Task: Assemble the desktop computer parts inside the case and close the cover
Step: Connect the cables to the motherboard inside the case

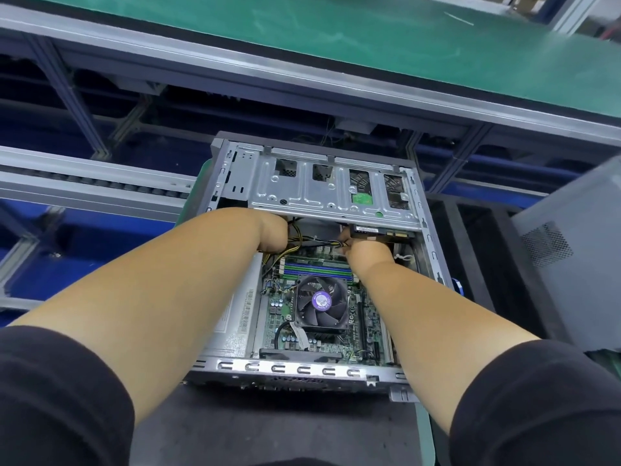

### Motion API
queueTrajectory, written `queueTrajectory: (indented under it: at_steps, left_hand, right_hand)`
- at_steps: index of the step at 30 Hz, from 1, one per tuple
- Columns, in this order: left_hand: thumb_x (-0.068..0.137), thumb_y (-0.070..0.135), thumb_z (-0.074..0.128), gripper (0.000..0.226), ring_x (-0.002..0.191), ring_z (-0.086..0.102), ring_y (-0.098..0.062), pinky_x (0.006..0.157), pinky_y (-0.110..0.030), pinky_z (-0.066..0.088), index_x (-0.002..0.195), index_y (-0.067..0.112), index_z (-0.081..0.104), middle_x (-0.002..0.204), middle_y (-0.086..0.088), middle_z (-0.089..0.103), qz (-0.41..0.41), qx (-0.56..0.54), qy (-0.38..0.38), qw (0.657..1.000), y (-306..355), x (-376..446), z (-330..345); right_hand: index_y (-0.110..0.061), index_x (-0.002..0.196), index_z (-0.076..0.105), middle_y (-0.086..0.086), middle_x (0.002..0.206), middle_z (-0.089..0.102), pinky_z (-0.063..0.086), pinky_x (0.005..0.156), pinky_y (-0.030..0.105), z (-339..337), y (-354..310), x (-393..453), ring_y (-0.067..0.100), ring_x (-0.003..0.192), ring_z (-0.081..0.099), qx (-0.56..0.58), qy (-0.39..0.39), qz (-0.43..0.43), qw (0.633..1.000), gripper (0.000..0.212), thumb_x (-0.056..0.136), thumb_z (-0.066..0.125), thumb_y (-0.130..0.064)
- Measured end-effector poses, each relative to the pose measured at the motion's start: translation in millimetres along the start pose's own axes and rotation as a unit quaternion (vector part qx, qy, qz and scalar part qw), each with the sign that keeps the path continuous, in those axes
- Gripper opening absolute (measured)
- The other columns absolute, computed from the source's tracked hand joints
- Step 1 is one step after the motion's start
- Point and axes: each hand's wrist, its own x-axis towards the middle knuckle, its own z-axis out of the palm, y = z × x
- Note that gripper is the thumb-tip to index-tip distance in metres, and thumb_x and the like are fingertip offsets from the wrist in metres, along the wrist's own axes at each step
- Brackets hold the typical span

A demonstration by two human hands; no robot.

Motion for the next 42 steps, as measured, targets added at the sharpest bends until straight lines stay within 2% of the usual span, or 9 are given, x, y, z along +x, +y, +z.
queueTrajectory:
  at_steps: [3, 7, 12, 16, 20, 24, 27, 35, 42]
  left_hand:
    - [0.089, 0.003, 0.048, 0.014, 0.054, 0.035, -0.014, 0.046, -0.023, 0.031, 0.078, 0.008, 0.055, 0.069, -0.003, 0.042, -0.016, -0.003, 0.000, 1.000, 3.1, -0.6, 0.3]
    - [0.086, 0.008, 0.060, 0.038, 0.075, 0.047, -0.019, 0.057, -0.025, 0.039, 0.124, 0.005, 0.058, 0.094, -0.005, 0.052, 0.018, 0.019, -0.032, 0.999, 4.2, -3.3, -0.4]
    - [0.086, 0.006, 0.056, 0.039, 0.064, 0.042, -0.015, 0.049, -0.023, 0.031, 0.125, 0.000, 0.055, 0.089, -0.005, 0.050, 0.035, -0.023, -0.001, 0.999, 9.2, -7.7, -3.1]
    - [0.089, 0.009, 0.054, 0.057, 0.081, 0.050, -0.019, 0.051, -0.022, 0.037, 0.144, 0.012, 0.038, 0.105, -0.007, 0.050, 0.058, -0.022, -0.006, 0.998, 11.1, -8.8, -2.1]
    - [0.086, 0.012, 0.058, 0.044, 0.063, 0.046, -0.011, 0.050, -0.022, 0.037, 0.130, 0.012, 0.049, 0.080, -0.001, 0.051, 0.078, -0.078, 0.023, 0.994, 9.3, -3.4, -2.4]
    - [0.086, 0.016, 0.068, 0.041, 0.093, 0.053, -0.016, 0.076, -0.024, 0.039, 0.124, 0.024, 0.057, 0.103, 0.003, 0.057, 0.148, -0.156, -0.004, 0.977, 4.5, 2.5, 2.4]
    - [0.086, 0.019, 0.070, 0.012, 0.088, 0.050, -0.013, 0.083, -0.026, 0.037, 0.094, 0.025, 0.062, 0.088, 0.009, 0.056, 0.172, -0.229, -0.037, 0.957, 3.3, 5.0, 5.7]
    - [0.088, 0.022, 0.068, 0.029, 0.053, 0.038, -0.008, 0.054, -0.022, 0.032, 0.066, 0.022, 0.049, 0.057, 0.009, 0.044, 0.157, -0.184, -0.026, 0.970, 1.3, 11.3, 6.0]
    - [0.086, 0.028, 0.069, 0.031, 0.053, 0.037, -0.010, 0.055, -0.024, 0.032, 0.064, 0.022, 0.049, 0.056, 0.009, 0.043, 0.147, -0.150, -0.042, 0.977, 0.8, 11.1, 4.4]
  right_hand:
    - [-0.014, 0.144, 0.045, 0.009, 0.149, 0.044, 0.037, 0.111, 0.040, -7.3, -0.9, -0.8, 0.028, 0.136, 0.043, 0.054, -0.026, 0.029, 0.998, 0.040, 0.105, 0.040, -0.016]
    - [-0.021, 0.150, 0.038, 0.007, 0.155, 0.039, 0.036, 0.109, 0.040, -9.8, -2.7, -1.9, 0.029, 0.139, 0.040, 0.060, -0.045, 0.016, 0.997, 0.043, 0.107, 0.040, -0.025]
    - [-0.021, 0.152, 0.034, 0.006, 0.158, 0.034, 0.035, 0.110, 0.039, -12.9, -3.9, -8.5, 0.028, 0.142, 0.037, 0.074, -0.050, 0.017, 0.996, 0.046, 0.107, 0.039, -0.021]
    - [-0.008, 0.137, 0.053, 0.012, 0.134, 0.059, 0.048, 0.089, 0.037, -8.9, -7.3, -20.7, 0.031, 0.118, 0.058, 0.071, 0.015, 0.021, 0.997, 0.035, 0.105, 0.043, -0.015]
    - [-0.001, 0.127, 0.054, 0.019, 0.117, 0.064, 0.045, 0.080, 0.035, -10.8, -17.7, -41.5, 0.036, 0.108, 0.060, 0.167, 0.072, -0.001, 0.983, 0.045, 0.105, 0.042, -0.038]
    - [-0.003, 0.146, 0.031, 0.024, 0.130, 0.056, 0.045, 0.099, 0.045, -21.0, -22.7, -56.0, 0.041, 0.119, 0.053, 0.224, 0.064, -0.021, 0.972, 0.056, 0.103, 0.043, -0.038]
    - [-0.010, 0.152, 0.022, 0.022, 0.133, 0.055, 0.045, 0.101, 0.046, -22.1, -23.1, -62.3, 0.040, 0.122, 0.052, 0.255, 0.069, -0.053, 0.963, 0.065, 0.101, 0.050, -0.039]
    - [-0.015, 0.152, 0.025, 0.020, 0.124, 0.060, 0.049, 0.095, 0.042, -16.8, -25.1, -63.0, 0.039, 0.116, 0.055, 0.290, 0.099, -0.071, 0.949, 0.061, 0.101, 0.052, -0.033]
    - [-0.032, 0.149, 0.039, 0.010, 0.124, 0.062, 0.049, 0.098, 0.038, -13.2, -23.7, -57.9, 0.031, 0.110, 0.058, 0.322, 0.104, -0.113, 0.934, 0.055, 0.098, 0.057, -0.025]
